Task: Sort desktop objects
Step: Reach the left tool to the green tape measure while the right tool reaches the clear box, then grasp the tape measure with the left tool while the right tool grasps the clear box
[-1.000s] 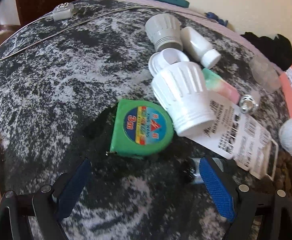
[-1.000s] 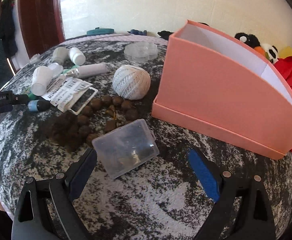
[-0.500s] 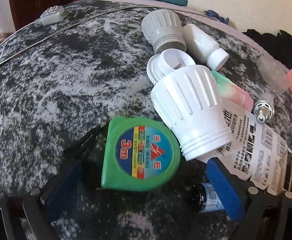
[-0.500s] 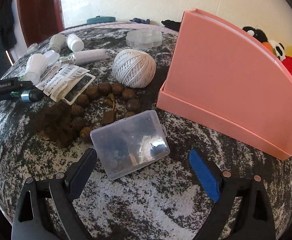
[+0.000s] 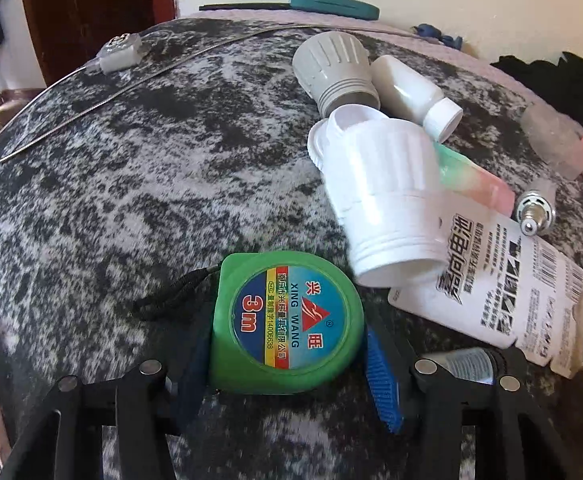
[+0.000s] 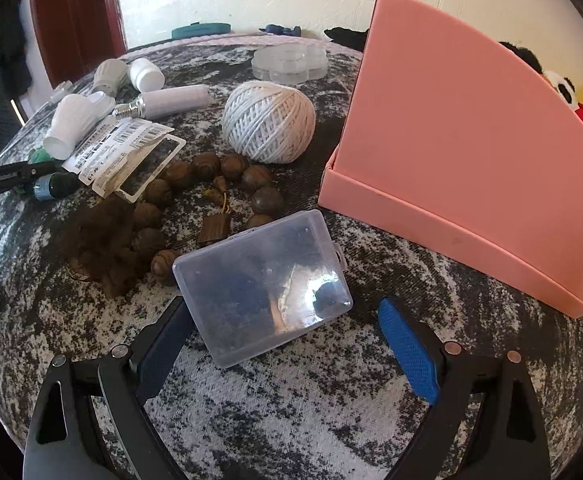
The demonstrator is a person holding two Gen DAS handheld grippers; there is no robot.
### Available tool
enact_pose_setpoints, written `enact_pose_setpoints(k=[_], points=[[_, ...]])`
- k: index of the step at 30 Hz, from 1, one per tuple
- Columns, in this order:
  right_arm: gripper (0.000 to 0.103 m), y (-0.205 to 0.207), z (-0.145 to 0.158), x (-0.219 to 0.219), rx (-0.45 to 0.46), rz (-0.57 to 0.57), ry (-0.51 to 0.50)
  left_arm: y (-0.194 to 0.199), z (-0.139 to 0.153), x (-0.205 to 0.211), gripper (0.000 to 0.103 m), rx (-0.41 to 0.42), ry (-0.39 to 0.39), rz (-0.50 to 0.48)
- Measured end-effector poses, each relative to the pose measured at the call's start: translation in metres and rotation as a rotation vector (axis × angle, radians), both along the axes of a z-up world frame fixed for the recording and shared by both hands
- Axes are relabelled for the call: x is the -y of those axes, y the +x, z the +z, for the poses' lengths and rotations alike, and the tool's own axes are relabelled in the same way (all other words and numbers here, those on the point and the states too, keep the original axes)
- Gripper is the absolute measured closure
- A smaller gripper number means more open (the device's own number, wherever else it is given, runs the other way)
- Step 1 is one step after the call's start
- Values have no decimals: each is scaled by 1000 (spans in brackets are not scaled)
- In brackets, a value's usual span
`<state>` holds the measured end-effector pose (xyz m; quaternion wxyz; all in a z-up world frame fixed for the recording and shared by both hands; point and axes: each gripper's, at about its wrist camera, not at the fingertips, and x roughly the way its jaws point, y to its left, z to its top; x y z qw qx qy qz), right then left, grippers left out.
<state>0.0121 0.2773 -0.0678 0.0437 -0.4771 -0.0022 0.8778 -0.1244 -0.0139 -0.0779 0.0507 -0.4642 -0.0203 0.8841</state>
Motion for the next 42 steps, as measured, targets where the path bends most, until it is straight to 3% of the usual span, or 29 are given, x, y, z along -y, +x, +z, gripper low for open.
enact_pose_setpoints(k=[9,11,16,26,35,42], points=[[10,-7,-6,-1,-14,1,-27,24,11,-3,46,3,-36,2],[25,-5,-4,1,-18,12,-37,29,14,-2,46,0,-36,7],[28,3,2,8,-19,10,-43,48,22,-4,46,10,-4,12],[29,35,44,23,-127,12,-83,114,63,-25,46,-82,34,-28],[29,73,107,36,-349,5,-35,154,111,-64,46,-224,24,-129],[29,107,159,29,-557,-58,37,162,144,-107,46,-310,74,-202]])
